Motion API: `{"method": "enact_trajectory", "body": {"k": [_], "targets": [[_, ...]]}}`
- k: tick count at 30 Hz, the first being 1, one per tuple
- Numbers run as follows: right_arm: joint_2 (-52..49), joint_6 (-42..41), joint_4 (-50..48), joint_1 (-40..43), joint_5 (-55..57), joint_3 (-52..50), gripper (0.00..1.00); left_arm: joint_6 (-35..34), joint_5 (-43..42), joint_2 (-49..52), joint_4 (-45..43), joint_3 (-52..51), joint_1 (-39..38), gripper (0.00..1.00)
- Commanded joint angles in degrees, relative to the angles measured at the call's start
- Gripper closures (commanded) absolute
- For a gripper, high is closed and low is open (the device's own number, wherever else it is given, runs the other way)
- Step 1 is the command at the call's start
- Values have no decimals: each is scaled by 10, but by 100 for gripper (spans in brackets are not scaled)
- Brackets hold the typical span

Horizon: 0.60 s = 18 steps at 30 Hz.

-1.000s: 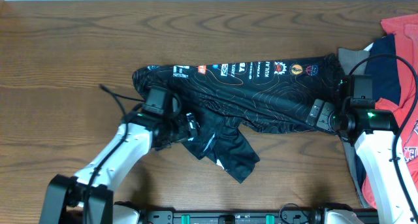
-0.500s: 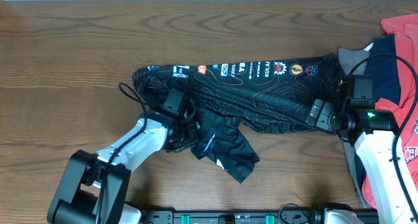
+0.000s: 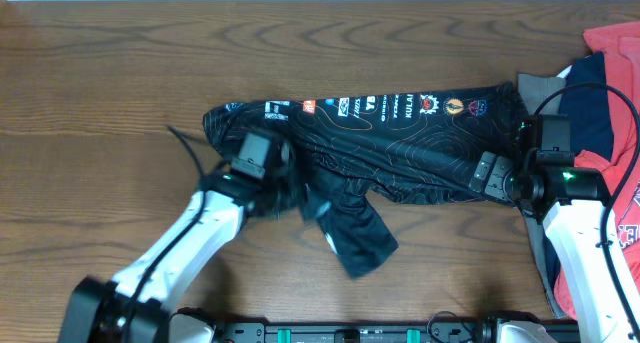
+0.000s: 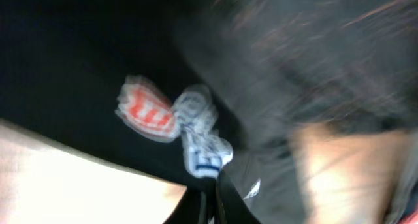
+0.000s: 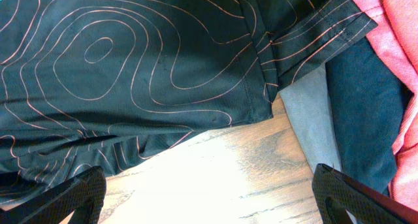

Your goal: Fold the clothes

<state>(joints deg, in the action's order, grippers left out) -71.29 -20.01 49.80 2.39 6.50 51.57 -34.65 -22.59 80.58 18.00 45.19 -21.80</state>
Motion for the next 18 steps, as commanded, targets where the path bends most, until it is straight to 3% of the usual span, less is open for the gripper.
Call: {"method": "enact_trajectory", "body": {"k": [1, 4, 7, 11, 14, 18], "targets": [[3, -7, -1, 11, 10, 2, 1, 97, -2, -35, -118, 48, 46, 94], [3, -7, -1, 11, 10, 2, 1, 108, 57, -31, -291, 64, 108, 94], [3, -7, 2, 11, 10, 2, 1, 87, 83, -15, -392, 73, 158, 94], [3, -7, 1, 11, 10, 2, 1, 43, 31, 7, -358, 84, 200, 94], [3, -7, -1, 11, 10, 2, 1, 44, 7, 8, -292, 84, 202, 94], [2, -7, -3, 11, 10, 2, 1, 53, -58, 1, -279, 84, 201, 94]]}}
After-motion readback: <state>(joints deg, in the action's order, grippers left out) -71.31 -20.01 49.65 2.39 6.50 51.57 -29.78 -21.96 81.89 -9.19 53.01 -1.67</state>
